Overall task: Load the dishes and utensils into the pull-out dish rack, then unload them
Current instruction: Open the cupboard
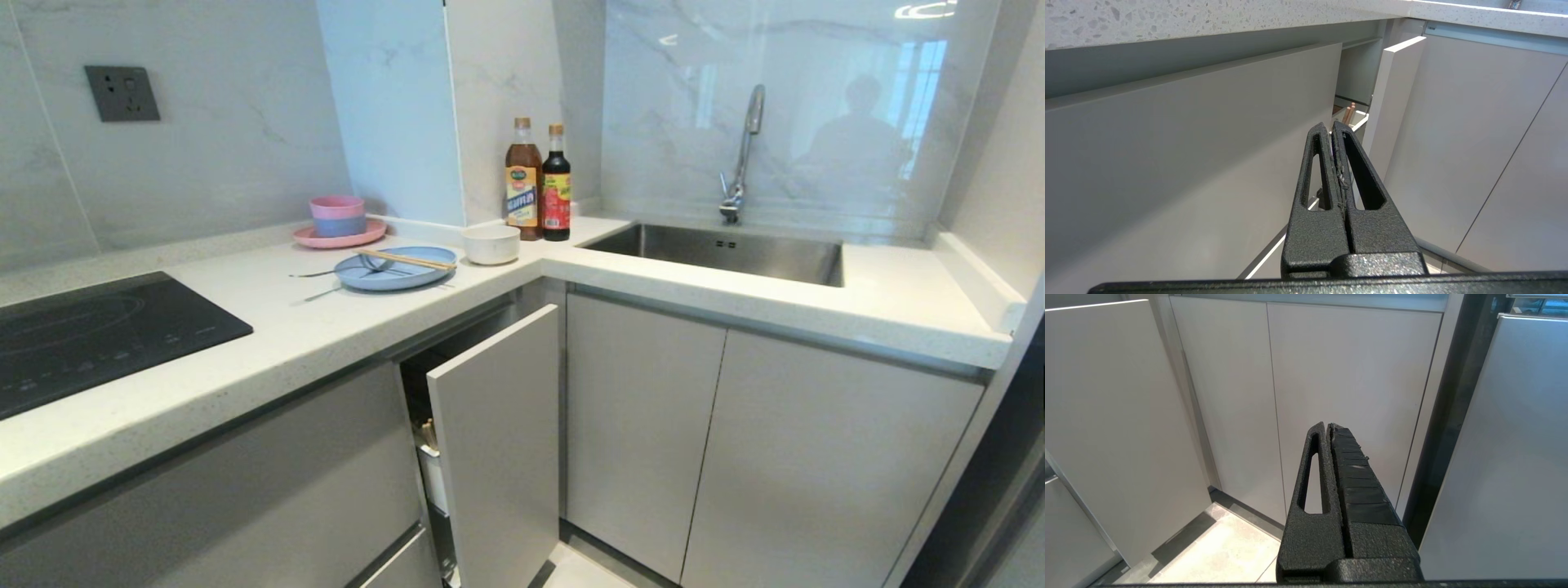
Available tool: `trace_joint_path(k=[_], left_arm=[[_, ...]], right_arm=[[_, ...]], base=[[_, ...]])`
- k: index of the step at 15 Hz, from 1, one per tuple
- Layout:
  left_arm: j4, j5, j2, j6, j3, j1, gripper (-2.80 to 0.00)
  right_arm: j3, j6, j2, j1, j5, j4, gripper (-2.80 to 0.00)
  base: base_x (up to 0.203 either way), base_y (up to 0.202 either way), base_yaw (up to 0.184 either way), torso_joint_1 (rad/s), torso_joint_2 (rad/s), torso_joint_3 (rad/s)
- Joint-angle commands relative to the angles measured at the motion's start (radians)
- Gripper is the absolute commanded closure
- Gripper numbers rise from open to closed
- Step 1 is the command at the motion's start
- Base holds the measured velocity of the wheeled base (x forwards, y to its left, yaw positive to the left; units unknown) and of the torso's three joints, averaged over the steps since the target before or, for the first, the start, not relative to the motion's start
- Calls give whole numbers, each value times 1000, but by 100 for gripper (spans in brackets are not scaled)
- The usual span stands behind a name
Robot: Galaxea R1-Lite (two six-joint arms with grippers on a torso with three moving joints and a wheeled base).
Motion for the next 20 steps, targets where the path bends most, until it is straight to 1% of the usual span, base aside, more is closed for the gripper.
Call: trace_joint_path(k=[1, 4, 6, 7, 8, 9, 11, 12, 13, 14, 17, 20], left_arm=[[-1, 0, 1, -1, 11, 0, 0], [-1, 2, 1, -2, 11, 0, 0], [2, -4, 1, 34, -10, 0, 0], [10, -8, 2, 56, -63, 0, 0], [35, -13, 12, 66, -154, 0, 0], [71, -18, 34, 71, -269, 0, 0], [164, -23, 118, 80, -539, -1, 0], [197, -24, 173, 84, -659, -3, 0], [226, -26, 262, 87, -798, -4, 0], [246, -28, 359, 89, -903, -5, 0], [280, -40, 638, 94, -1182, -7, 0], [302, -100, 873, 89, -1399, -22, 0]], right_arm=[[2, 0, 0, 0, 0, 0, 0], [2, 0, 0, 0, 0, 0, 0], [2, 0, 0, 0, 0, 0, 0], [2, 0, 0, 0, 0, 0, 0], [2, 0, 0, 0, 0, 0, 0], [2, 0, 0, 0, 0, 0, 0], [2, 0, 0, 0, 0, 0, 0], [2, 0, 0, 0, 0, 0, 0], [2, 0, 0, 0, 0, 0, 0], [2, 0, 0, 0, 0, 0, 0], [2, 0, 0, 0, 0, 0, 0], [2, 0, 0, 0, 0, 0, 0]], base=[[0, 0, 0, 0, 0, 0], [0, 0, 0, 0, 0, 0], [0, 0, 0, 0, 0, 0], [0, 0, 0, 0, 0, 0], [0, 0, 0, 0, 0, 0], [0, 0, 0, 0, 0, 0], [0, 0, 0, 0, 0, 0], [0, 0, 0, 0, 0, 0], [0, 0, 0, 0, 0, 0], [0, 0, 0, 0, 0, 0], [0, 0, 0, 0, 0, 0], [0, 0, 0, 0, 0, 0]])
